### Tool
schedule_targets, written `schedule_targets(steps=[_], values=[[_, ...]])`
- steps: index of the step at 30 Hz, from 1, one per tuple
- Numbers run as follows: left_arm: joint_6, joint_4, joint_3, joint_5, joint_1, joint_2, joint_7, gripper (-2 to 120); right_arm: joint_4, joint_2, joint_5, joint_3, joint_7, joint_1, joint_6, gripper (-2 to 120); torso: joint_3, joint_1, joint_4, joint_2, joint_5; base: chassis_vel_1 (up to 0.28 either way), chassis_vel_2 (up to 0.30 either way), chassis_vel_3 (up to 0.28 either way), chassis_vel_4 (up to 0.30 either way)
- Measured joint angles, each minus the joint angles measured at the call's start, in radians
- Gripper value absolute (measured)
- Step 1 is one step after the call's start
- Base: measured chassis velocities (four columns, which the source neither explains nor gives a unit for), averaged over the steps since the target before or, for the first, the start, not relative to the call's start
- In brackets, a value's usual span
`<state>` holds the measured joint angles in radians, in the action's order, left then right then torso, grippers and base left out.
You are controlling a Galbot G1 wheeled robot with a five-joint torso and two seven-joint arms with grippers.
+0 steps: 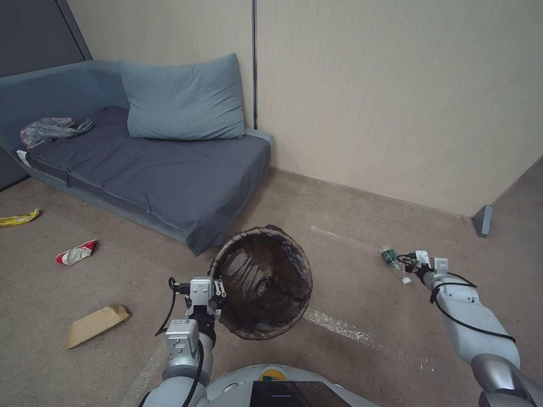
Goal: Pick up the trash bin, then pick up the garbage from the floor and place it into the trash bin.
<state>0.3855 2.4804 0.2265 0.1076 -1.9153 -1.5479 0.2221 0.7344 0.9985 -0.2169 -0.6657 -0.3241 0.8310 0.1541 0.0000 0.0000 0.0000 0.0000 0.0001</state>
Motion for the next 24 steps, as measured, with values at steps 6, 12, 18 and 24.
schedule_targets(steps=[6, 12, 18, 24], values=[[0.0, -0.006, -0.009, 0.0, 0.006, 0.004, -0.001, 0, 0.065, -0.005, -0.038, -0.008, 0.017, 0.035, 0.018, 0, 0.0, 0.0, 0.0, 0.0, 0.0, 0.0, 0.0, 0.0, 0.0], [0.0, -0.008, -0.013, 0.0, 0.006, 0.006, -0.002, 0, 0.064, -0.008, -0.039, -0.007, 0.021, 0.03, 0.017, 0, 0.0, 0.0, 0.0, 0.0, -0.0001, 0.0, 0.0, 0.0, 0.0], [0.0, -0.005, -0.013, 0.003, 0.003, 0.004, -0.002, 0, 0.071, -0.006, -0.039, -0.003, 0.024, 0.021, 0.02, 8, 0.0, 0.0, 0.0, 0.0, -0.0001, 0.0, 0.0, 0.0, 0.0], [-0.002, 0.0, -0.016, 0.017, -0.003, 0.001, -0.003, 0, 0.033, 0.001, -0.008, 0.014, 0.029, -0.018, 0.02, 34, 0.0, 0.0, 0.0001, 0.0, 0.0, 0.0, 0.0, 0.0, 0.0]])
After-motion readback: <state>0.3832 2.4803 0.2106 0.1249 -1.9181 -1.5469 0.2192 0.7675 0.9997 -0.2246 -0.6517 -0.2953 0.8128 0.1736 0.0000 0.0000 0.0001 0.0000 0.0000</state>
